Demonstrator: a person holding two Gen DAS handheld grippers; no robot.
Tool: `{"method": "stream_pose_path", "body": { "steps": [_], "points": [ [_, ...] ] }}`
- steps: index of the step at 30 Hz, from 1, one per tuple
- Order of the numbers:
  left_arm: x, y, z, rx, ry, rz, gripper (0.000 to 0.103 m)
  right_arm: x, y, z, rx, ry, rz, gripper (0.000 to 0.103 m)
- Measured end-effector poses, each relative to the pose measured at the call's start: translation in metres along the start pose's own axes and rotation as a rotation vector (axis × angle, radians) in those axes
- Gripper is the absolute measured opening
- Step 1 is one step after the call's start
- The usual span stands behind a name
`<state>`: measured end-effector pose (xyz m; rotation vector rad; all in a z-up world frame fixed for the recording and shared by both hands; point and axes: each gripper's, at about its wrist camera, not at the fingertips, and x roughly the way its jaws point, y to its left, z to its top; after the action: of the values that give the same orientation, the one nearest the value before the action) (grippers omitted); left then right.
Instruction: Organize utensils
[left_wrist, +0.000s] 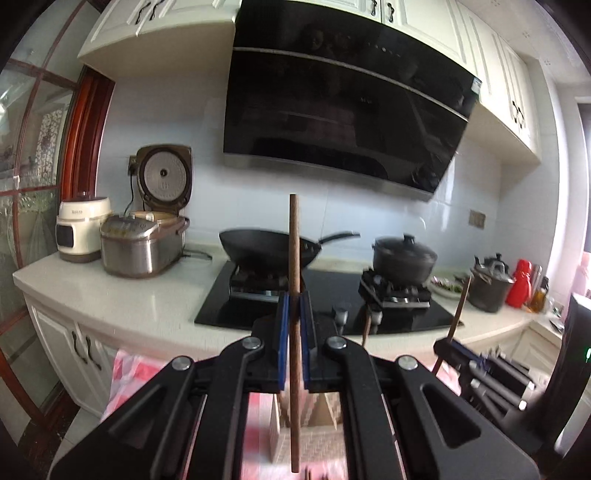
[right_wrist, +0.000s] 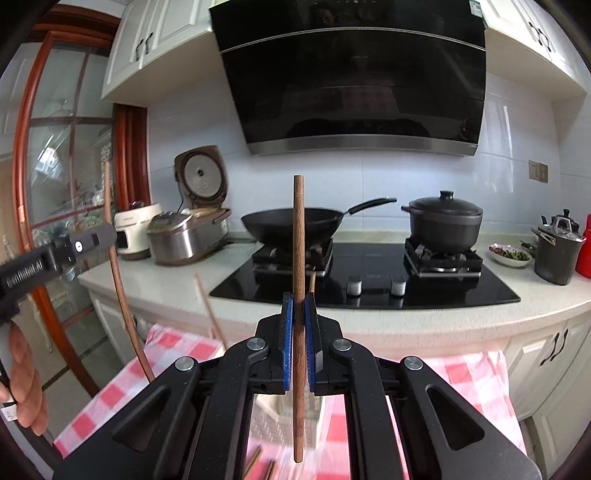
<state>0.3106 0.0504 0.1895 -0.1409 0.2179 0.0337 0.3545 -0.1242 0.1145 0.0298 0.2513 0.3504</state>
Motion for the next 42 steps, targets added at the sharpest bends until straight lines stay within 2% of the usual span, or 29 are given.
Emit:
{"method": "stream_pose_path", "body": {
  "steps": [5,10,18,23,27,30,31,32,33,35,39,41,42],
  "points": [
    [0.035,-0.005,0.016,-0.006,-0.026,0.035,0.006,0.03,-0.009,0.008,0.041,-0.018,0.001,0.007],
    [0.074,-0.004,0.01,-0.016,-0.008,0.04,0.006,0.06,-0.015,0.005,0.072,0.011,0.017,0.007],
    [0.116,0.001,-0.047,0.0,0.129,0.018,0.006,0.09,-0.001,-0.026,0.002,0.124,0.079,0.007],
    [0.133,0.003,-0.081,0.009,0.221,0.021,0.006,0.106,0.005,-0.046,-0.021,0.207,0.073,0.007],
    [0.139,0.006,-0.104,0.014,0.271,0.044,0.006,0.114,0.003,-0.055,-0.004,0.236,0.07,0.008],
    [0.138,0.011,-0.112,0.01,0.278,0.059,0.007,0.112,0.0,-0.055,0.017,0.244,0.064,0.01],
    [0.138,0.013,-0.112,0.009,0.281,0.059,0.008,0.111,-0.001,-0.055,0.017,0.241,0.063,0.011],
    [0.136,0.015,-0.113,0.01,0.279,0.063,0.015,0.108,-0.002,-0.054,0.014,0.235,0.057,0.015],
    [0.132,0.017,-0.112,0.011,0.27,0.072,0.02,0.104,-0.004,-0.053,0.015,0.229,0.056,0.03],
    [0.122,0.021,-0.111,0.006,0.242,0.087,0.043,0.095,-0.009,-0.051,0.034,0.204,0.064,0.055],
    [0.09,0.033,-0.111,-0.002,0.184,0.12,0.059,0.071,-0.016,-0.049,0.029,0.166,0.061,0.055],
    [0.072,0.041,-0.114,-0.017,0.163,0.143,0.075,0.055,-0.021,-0.055,0.041,0.164,0.069,0.055],
    [0.062,0.046,-0.118,-0.028,0.154,0.155,0.079,0.047,-0.023,-0.059,0.044,0.168,0.071,0.055]
  ]
}}
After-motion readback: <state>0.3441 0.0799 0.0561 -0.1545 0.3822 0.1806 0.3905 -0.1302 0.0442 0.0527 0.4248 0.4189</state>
